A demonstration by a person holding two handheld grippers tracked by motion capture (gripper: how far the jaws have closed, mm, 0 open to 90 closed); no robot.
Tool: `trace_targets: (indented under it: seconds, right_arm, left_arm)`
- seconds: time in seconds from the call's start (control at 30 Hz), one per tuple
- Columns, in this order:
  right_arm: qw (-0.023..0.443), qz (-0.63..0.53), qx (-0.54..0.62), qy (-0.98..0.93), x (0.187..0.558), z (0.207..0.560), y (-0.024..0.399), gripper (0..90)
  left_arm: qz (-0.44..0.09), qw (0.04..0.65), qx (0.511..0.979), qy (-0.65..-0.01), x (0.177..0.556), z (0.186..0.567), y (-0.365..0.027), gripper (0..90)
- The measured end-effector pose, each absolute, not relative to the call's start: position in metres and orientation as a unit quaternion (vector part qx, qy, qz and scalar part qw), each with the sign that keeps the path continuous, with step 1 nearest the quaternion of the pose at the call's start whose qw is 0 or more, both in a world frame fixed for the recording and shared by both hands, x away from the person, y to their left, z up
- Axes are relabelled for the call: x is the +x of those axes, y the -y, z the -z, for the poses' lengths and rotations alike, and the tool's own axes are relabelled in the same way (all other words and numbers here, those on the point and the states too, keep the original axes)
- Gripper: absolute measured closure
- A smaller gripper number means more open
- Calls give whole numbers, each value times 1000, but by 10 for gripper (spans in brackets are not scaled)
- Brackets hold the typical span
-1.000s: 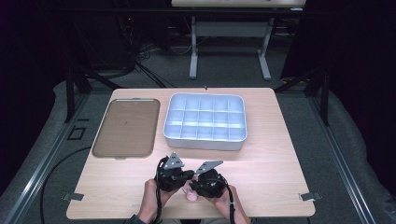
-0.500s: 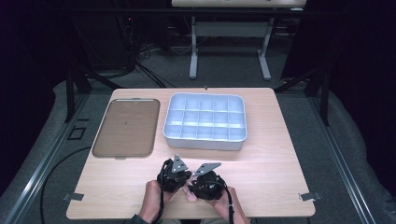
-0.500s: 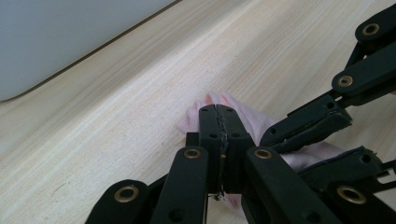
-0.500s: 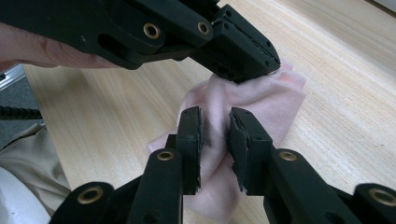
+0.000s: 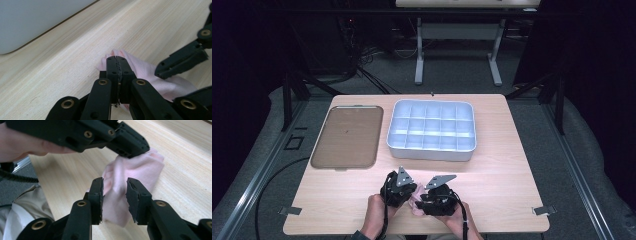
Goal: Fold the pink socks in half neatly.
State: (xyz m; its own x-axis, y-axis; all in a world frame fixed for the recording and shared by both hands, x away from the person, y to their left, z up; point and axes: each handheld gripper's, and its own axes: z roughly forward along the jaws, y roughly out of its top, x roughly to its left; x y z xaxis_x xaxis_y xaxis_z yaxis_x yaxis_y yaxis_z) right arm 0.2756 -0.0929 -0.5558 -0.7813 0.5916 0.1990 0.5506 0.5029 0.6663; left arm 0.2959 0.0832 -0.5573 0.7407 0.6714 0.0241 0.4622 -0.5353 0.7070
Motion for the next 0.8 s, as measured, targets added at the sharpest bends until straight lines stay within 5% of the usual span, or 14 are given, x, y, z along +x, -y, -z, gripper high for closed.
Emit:
trace_targets:
  seconds: [0.13,0.6,0.8]
  right_arm:
    - [31,-359,318,-877,272,562,88,760]
    - [42,-356,318,-878,271,563,85,781]
    - [44,-356,317,-878,270,563,84,781]
  left_arm:
    - [-145,357,862,-330,296,558,-84,898]
    - [-90,415,849,-315,291,536,-90,875]
    - [-92,382,862,-321,298,550,-84,892]
